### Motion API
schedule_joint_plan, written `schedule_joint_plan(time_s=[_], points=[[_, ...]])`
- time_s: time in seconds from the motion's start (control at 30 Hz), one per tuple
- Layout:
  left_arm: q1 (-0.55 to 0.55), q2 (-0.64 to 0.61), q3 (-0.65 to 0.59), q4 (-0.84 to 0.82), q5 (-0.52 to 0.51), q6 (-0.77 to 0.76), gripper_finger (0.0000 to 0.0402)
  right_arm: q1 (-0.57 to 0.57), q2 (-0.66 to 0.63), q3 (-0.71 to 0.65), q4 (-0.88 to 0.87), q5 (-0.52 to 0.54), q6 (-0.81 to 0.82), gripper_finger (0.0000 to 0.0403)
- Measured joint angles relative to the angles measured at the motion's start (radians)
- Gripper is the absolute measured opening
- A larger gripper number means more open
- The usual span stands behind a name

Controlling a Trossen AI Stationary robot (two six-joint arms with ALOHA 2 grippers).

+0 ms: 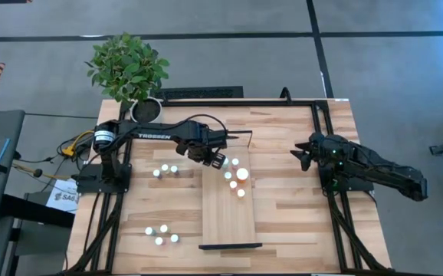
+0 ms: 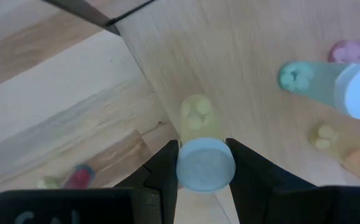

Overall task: Pick and place medicine bottles onto shelf by color
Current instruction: Put the yellow pill bottle on the shelf

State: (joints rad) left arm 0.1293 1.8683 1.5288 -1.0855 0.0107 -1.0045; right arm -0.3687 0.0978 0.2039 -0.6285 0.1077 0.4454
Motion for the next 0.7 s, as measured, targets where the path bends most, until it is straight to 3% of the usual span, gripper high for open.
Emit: schedule_joint_plan(time_s=[0.7], points=[[-0.039,0.000,0.000,0.015,0.045,-0.161,0.0105,0.000,0.000,0.000,0.000,-0.001,0.000,0.0234]])
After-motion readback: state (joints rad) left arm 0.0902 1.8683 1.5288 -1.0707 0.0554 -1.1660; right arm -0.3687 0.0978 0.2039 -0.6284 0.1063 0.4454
